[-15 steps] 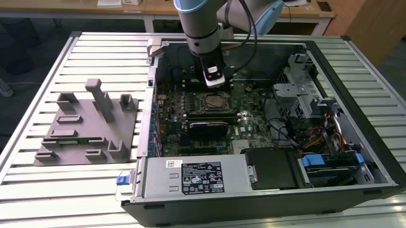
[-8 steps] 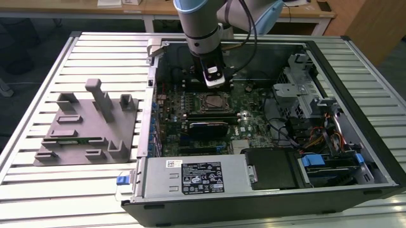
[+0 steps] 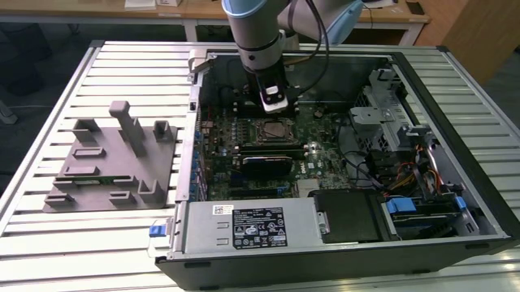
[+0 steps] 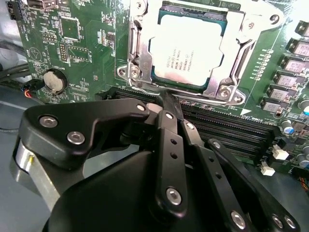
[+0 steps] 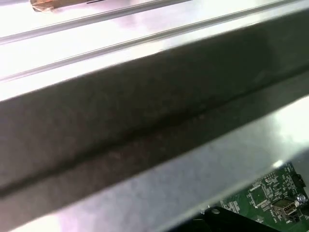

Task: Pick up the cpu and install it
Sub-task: 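Install the first cpu locking lever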

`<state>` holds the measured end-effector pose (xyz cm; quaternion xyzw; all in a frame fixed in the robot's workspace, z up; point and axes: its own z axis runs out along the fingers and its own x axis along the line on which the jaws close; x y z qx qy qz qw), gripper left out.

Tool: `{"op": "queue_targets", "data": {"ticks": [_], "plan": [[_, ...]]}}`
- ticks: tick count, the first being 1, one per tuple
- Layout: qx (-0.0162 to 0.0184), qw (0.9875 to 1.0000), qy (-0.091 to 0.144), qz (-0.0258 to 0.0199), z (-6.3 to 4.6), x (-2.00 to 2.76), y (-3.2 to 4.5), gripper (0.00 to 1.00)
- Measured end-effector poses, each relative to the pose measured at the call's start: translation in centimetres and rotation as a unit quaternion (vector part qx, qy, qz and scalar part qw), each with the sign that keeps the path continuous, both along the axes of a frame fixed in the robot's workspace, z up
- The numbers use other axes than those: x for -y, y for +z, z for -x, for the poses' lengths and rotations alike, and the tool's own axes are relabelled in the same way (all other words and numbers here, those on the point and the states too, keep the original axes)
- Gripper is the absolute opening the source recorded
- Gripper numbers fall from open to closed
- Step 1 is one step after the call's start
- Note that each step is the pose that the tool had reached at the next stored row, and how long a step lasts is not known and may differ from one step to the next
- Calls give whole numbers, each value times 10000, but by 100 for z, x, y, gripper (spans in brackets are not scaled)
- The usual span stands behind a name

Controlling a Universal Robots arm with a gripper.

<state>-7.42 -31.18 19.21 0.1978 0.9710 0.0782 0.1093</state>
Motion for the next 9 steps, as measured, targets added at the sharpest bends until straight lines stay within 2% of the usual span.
{"op": "queue_targets", "data": {"ticks": [9], "plan": [[0, 10000, -9, -11, -34, 10, -5, 11]]}}
